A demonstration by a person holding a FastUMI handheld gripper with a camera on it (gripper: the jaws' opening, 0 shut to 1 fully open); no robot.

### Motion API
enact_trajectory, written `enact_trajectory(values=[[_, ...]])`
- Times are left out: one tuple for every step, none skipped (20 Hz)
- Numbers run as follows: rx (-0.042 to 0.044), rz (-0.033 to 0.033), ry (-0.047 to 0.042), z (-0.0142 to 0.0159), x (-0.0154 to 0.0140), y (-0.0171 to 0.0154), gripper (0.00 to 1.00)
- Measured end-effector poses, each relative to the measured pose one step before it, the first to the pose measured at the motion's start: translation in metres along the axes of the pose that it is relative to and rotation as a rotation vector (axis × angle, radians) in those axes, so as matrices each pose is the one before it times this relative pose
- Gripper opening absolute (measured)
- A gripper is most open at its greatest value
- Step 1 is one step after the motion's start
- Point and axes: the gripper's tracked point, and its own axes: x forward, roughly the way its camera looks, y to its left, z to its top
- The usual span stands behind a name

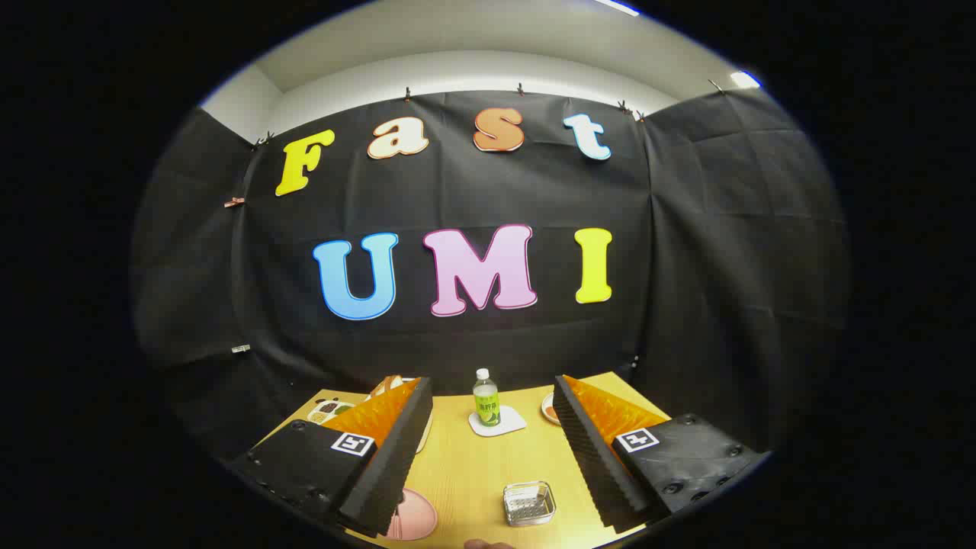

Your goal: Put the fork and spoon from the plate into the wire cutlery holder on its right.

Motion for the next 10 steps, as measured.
enact_trajectory(values=[[-0.00381, 0.00163, 0.02619, -0.00914, 0.00103, -0.00233, 0.99], [-0.00249, 0.00012, 0.02580, -0.00624, 0.00049, -0.00133, 0.99], [0.00099, 0.00072, 0.01199, -0.00327, 0.00087, -0.00089, 0.99], [0.00098, -0.00421, -0.00118, 0.00171, 0.00049, -0.00264, 0.99], [-0.00058, -0.00511, -0.00823, 0.00226, 0.00110, -0.00319, 0.99], [0.00016, -0.00377, -0.00495, 0.00121, 0.00094, -0.00142, 0.99], [0.00252, -0.00317, -0.00124, 0.00052, 0.00081, -0.00146, 0.99], [0.00495, -0.00125, 0.00215, -0.00110, 0.00032, -0.00035, 0.99], [0.00568, -0.00042, 0.00361, -0.00119, 0.00121, 0.00003, 0.99], [0.00268, 0.00022, 0.00398, -0.00141, 0.00086, 0.00113, 0.99]])
